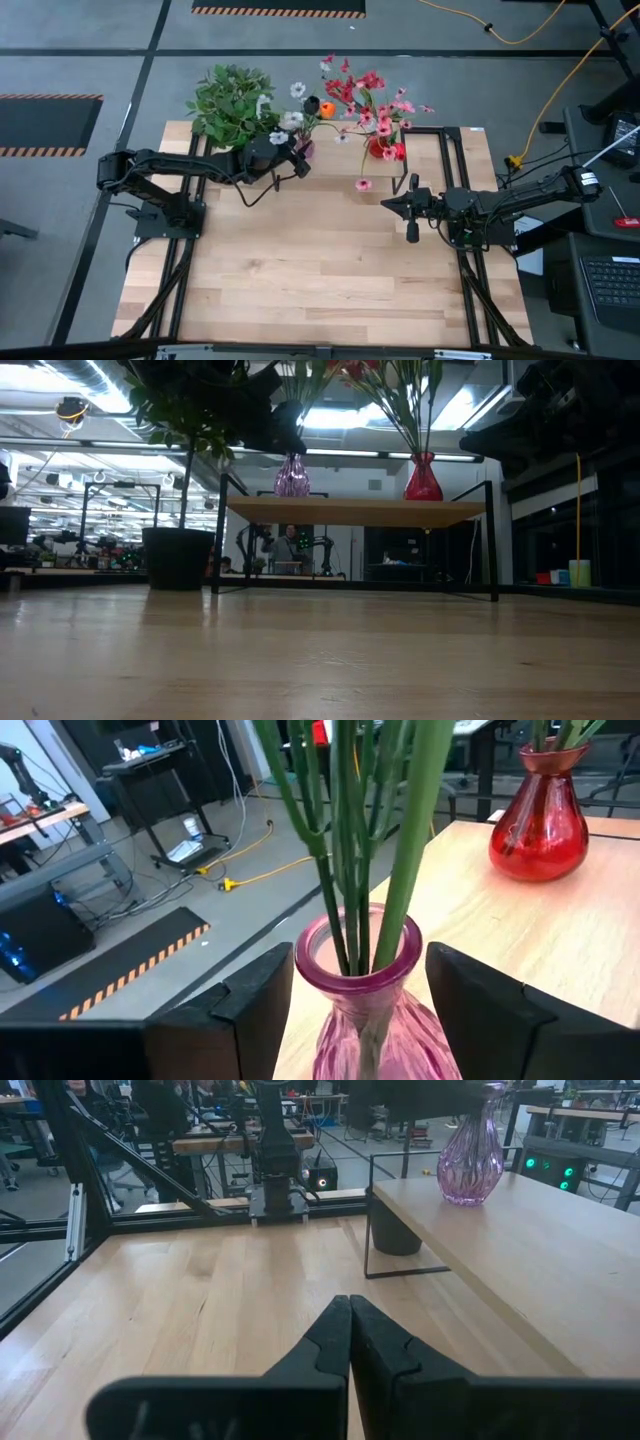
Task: Pick and place flowers into a vace then onto a shelf
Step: Put the purple vase with flowers on the shelf, then return to Home Position
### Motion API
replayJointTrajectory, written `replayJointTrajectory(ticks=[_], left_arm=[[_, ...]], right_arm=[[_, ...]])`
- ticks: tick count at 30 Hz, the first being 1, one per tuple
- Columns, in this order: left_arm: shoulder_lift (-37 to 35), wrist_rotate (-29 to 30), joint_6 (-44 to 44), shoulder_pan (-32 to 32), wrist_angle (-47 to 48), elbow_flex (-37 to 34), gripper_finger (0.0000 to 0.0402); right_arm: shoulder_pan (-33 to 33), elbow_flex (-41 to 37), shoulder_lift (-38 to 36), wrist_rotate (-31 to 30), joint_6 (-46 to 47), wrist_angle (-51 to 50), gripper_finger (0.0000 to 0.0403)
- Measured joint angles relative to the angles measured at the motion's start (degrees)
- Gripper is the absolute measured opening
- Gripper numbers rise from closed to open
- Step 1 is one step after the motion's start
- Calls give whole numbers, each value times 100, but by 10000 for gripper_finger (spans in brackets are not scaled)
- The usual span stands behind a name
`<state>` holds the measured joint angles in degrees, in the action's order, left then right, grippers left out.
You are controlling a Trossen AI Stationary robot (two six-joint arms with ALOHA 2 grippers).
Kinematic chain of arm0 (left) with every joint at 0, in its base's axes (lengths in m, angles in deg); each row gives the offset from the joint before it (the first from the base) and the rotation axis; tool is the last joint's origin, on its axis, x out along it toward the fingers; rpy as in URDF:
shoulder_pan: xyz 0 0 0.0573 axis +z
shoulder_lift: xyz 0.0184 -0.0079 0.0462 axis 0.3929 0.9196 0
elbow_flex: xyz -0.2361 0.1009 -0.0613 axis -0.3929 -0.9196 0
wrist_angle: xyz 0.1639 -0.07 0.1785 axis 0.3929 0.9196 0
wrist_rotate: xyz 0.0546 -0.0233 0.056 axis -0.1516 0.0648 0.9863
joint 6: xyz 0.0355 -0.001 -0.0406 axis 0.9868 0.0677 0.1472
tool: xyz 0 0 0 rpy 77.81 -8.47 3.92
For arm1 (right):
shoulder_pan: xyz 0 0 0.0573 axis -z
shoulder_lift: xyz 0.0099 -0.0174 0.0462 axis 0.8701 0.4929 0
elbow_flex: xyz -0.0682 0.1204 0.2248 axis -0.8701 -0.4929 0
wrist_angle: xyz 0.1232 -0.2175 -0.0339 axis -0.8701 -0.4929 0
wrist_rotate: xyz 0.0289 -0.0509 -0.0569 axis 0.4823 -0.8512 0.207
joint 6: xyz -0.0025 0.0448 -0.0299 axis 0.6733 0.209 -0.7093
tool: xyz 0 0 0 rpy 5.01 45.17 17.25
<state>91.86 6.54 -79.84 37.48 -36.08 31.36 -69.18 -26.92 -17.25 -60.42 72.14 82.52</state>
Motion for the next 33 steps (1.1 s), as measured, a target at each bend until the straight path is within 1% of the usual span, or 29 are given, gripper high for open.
replayJointTrajectory(ticks=[9, 12, 16, 22, 28, 33], left_arm=[[0, 20, 48, -15, 2, 1, 233], [-29, 56, 67, -15, 160, 1, 233], [-184, 32, 61, -43, 389, 1, 233], [-484, 26, 141, -153, 479, 4, 233], [-684, 20, 153, -248, 984, 5, 233], [-825, 13, 360, -378, 1021, 5, 231]], right_arm=[[1, -1, 0, 0, 0, 0, 7], [0, 0, -2, 0, 2, 0, 7], [2, -1, -2, 0, 1, -2, 7], [0, -1, -2, 0, 2, -2, 7], [0, -2, -2, 0, 2, -2, 7], [1, -2, -2, 0, 2, -2, 7]])
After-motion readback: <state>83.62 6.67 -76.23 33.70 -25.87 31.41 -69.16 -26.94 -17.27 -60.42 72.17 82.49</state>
